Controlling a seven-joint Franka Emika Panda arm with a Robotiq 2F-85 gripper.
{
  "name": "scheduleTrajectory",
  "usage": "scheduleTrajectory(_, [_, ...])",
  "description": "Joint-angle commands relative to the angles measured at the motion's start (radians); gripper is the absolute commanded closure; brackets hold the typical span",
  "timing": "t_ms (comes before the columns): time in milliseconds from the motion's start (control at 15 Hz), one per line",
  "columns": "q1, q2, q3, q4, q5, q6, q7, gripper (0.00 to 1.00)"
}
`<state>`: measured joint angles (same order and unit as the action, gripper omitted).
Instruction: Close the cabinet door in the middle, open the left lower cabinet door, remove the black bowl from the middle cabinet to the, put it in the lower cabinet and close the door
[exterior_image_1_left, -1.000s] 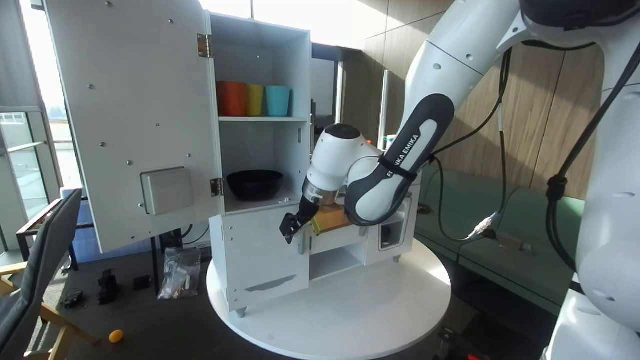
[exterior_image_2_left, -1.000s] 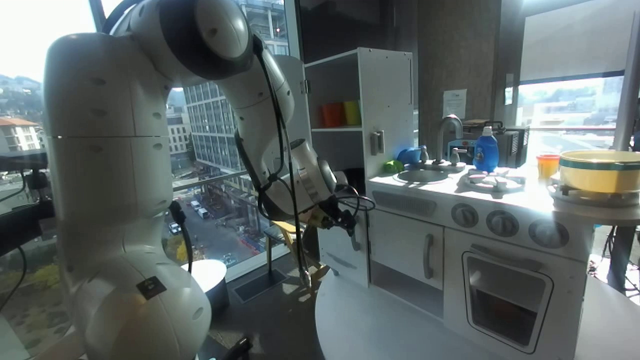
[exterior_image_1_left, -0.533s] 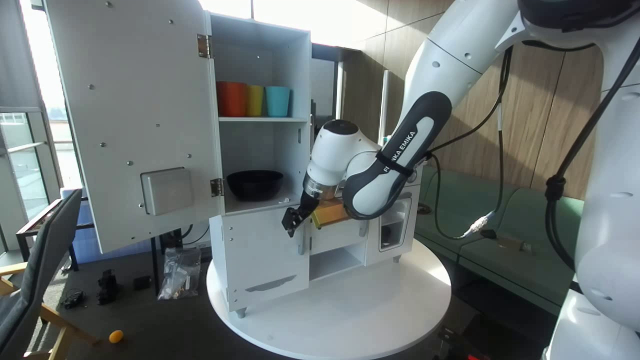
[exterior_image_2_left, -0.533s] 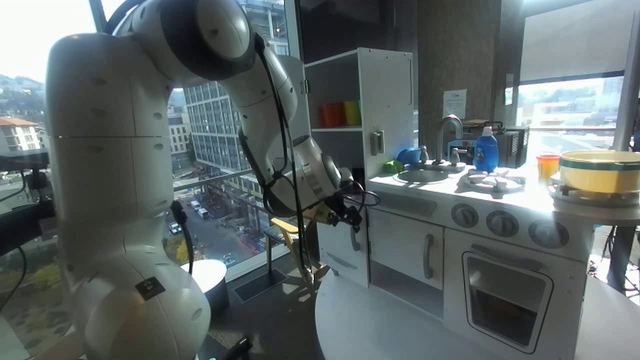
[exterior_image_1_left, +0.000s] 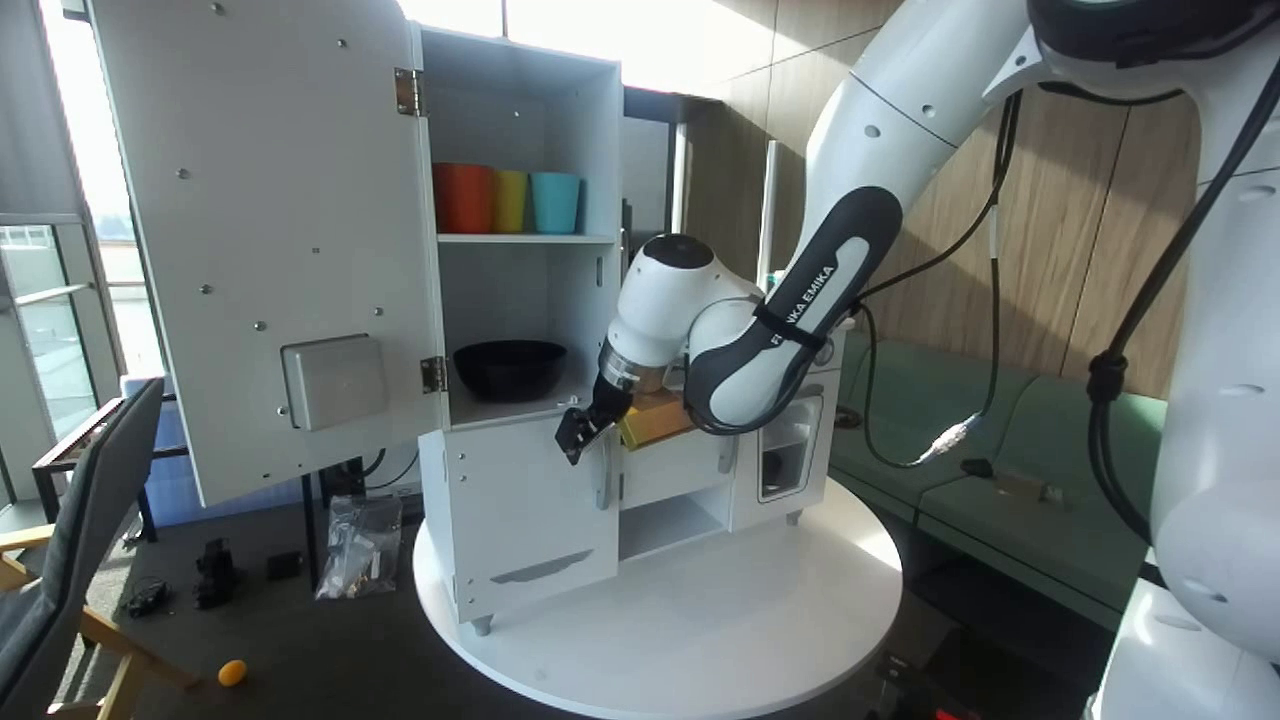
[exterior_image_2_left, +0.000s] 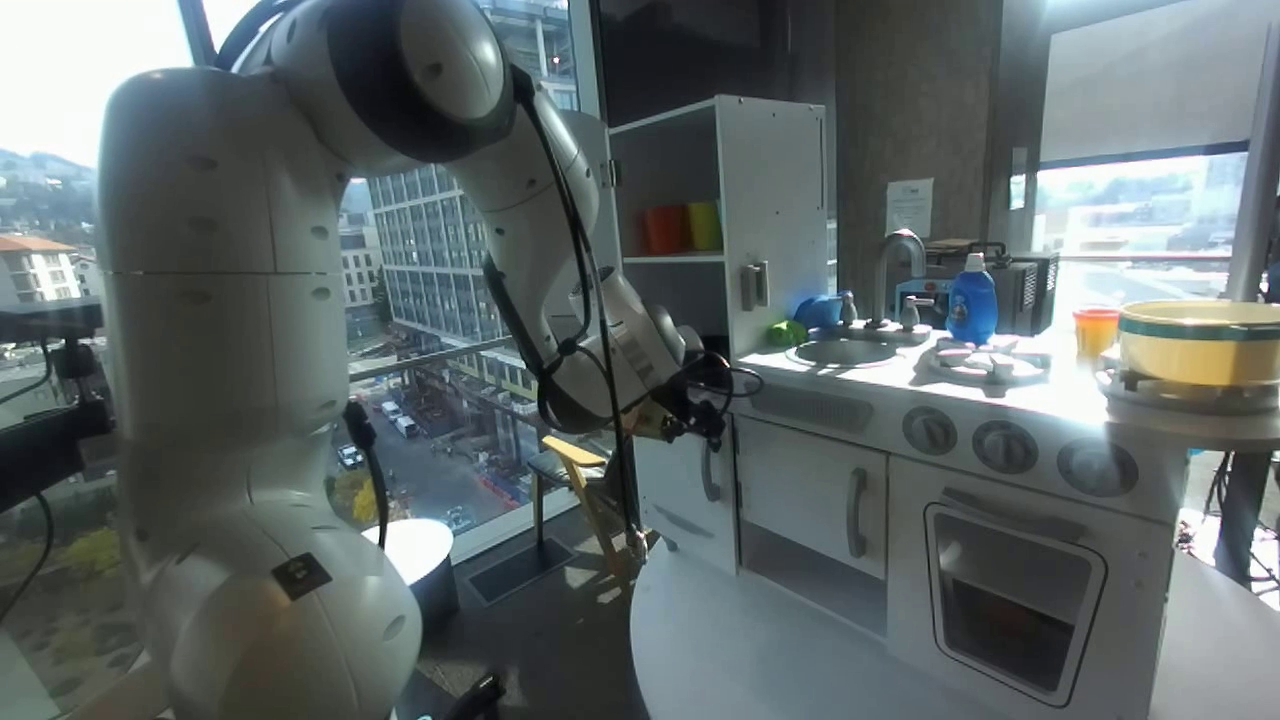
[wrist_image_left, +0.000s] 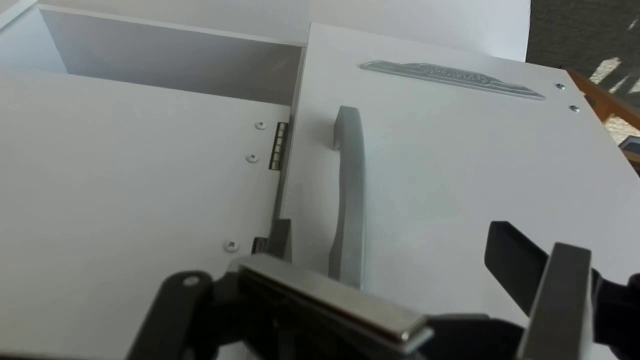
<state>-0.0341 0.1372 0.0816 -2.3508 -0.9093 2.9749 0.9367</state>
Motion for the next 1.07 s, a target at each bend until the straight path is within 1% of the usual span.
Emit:
scheduleTrajectory(0, [0.017, 0.059, -0.019, 0.079, -0.077, -0.02, 0.057, 0.0])
scheduleTrajectory(267, [0.019, 0.113, -0.01, 0.111, -0.07, -0.011, 0.049, 0.0])
scheduleTrajectory(400, [0.014, 0.119, 0.008, 0.102, -0.043, 0.024, 0.026, 0.0])
scheduleTrajectory(600, [-0.007, 0.092, 0.04, 0.059, -0.012, 0.077, -0.009, 0.0])
scheduleTrajectory(733, [-0.033, 0.072, 0.068, 0.019, 0.043, 0.081, -0.06, 0.0])
scheduleTrajectory(800, [-0.053, 0.06, 0.095, -0.007, 0.093, 0.071, -0.11, 0.0])
scheduleTrajectory(867, [0.0, 0.042, 0.055, -0.048, 0.221, 0.082, -0.224, 0.0])
scheduleTrajectory(933, [-0.109, 0.039, 0.179, -0.073, 0.273, 0.077, -0.284, 0.0])
scheduleTrajectory(1000, [-0.151, 0.037, 0.248, -0.104, 0.376, 0.074, -0.38, 0.0])
